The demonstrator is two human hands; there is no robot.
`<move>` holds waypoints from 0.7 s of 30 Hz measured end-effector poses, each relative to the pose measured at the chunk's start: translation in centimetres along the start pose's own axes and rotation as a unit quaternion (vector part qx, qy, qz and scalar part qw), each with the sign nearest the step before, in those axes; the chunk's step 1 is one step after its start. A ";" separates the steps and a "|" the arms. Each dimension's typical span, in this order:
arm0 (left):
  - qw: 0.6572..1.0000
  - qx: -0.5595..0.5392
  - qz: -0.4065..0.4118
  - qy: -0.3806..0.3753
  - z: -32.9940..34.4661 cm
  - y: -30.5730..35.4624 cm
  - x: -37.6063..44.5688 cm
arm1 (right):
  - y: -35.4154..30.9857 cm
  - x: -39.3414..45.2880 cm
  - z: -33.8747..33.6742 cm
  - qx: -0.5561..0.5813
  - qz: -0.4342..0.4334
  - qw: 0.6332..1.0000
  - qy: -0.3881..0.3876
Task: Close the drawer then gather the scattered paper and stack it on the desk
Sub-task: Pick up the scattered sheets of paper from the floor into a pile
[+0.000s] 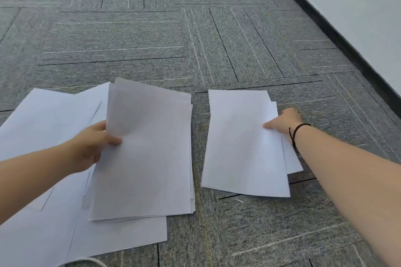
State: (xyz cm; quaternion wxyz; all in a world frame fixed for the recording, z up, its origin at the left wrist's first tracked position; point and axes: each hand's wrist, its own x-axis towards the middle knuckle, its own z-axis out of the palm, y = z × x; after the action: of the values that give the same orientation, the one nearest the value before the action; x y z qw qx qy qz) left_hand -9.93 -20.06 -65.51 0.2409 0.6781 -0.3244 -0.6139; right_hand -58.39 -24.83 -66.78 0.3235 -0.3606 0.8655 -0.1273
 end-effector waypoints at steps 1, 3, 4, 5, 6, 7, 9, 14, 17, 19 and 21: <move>1.000 -0.004 0.002 -0.003 -0.2 0.2 -0.2 | 0.2 0.1 0.1 0.033 -0.014 0.999 -0.020; 1.000 -0.011 0.006 -0.011 -0.7 0.6 -0.5 | 0.1 -0.8 0.2 0.109 -0.035 0.992 -0.060; 1.000 -0.016 0.006 -0.013 -1.0 0.9 -0.7 | -0.5 -1.8 0.1 0.143 -0.036 0.986 -0.082; 1.000 -0.020 0.003 -0.008 -1.5 1.2 -0.9 | -1.2 -2.8 -0.1 0.177 -0.046 0.978 -0.101; 1.000 -0.025 -0.001 0.002 -2.1 1.6 -1.1 | -1.9 -3.5 -0.4 0.204 -0.057 0.970 -0.119; 0.999 -0.033 -0.007 0.010 -2.8 2.0 -1.4 | -2.7 -4.2 -0.7 0.226 -0.066 0.962 -0.137; 0.998 -0.054 -0.020 0.037 -4.8 2.8 -2.0 | -4.3 -5.6 -1.3 0.250 -0.080 0.950 -0.171; 0.991 -0.074 -0.024 0.113 -11.3 4.0 -4.7 | -8.1 -10.0 0.6 0.291 -0.093 0.918 -0.253; 0.985 -0.092 -0.024 0.144 -15.3 4.5 -6.9 | -10.6 -13.0 4.3 0.305 -0.096 0.905 -0.282; 0.979 -0.100 -0.025 0.174 -18.1 4.2 -7.9 | -12.2 -14.9 7.3 0.294 -0.092 0.906 -0.291; 0.976 -0.116 -0.026 0.183 -20.8 3.6 -8.8 | -14.0 -17.0 10.2 0.281 -0.089 0.910 -0.291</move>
State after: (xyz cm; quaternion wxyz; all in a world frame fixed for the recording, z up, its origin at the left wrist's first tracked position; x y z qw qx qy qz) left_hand 9.77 -17.51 -54.27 0.3575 0.7545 -0.1839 -0.5188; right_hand -35.11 -22.54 -60.24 0.6360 -0.3513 0.6259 -0.2833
